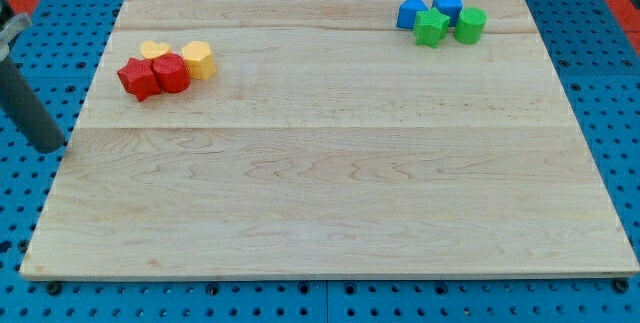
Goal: Push the red star along with the red circle and the yellow hexagon
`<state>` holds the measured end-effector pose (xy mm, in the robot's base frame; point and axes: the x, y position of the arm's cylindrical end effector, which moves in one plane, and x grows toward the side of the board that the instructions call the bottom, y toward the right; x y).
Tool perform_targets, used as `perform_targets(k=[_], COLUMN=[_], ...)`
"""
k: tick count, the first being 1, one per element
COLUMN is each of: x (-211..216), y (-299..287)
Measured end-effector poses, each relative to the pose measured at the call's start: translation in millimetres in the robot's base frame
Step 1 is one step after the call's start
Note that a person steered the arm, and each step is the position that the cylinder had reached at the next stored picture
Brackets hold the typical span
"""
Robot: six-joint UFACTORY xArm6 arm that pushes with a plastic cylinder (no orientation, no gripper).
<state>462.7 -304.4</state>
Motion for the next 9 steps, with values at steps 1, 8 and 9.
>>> perform_targets(k=[1, 8, 9], x=[-37, -121, -149], y=[20, 141, 149])
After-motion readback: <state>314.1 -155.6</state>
